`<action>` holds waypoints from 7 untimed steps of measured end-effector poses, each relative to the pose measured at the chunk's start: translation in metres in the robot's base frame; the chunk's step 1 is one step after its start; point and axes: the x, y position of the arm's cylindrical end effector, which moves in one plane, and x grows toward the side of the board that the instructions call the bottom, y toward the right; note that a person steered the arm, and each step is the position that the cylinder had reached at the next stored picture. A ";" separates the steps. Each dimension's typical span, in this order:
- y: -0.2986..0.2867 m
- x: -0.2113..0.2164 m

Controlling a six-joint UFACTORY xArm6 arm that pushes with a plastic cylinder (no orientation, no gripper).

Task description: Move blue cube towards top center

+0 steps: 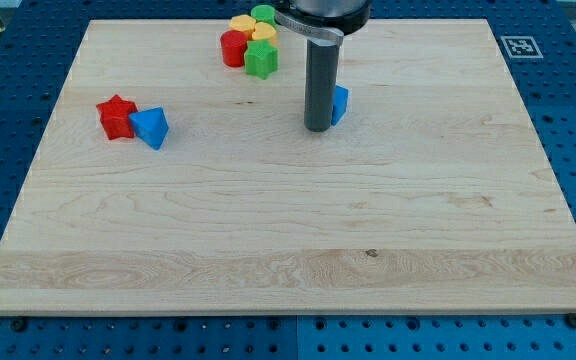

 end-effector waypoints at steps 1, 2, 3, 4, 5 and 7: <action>0.008 -0.022; 0.015 -0.035; 0.015 -0.019; 0.029 0.000; 0.033 -0.041; 0.033 -0.089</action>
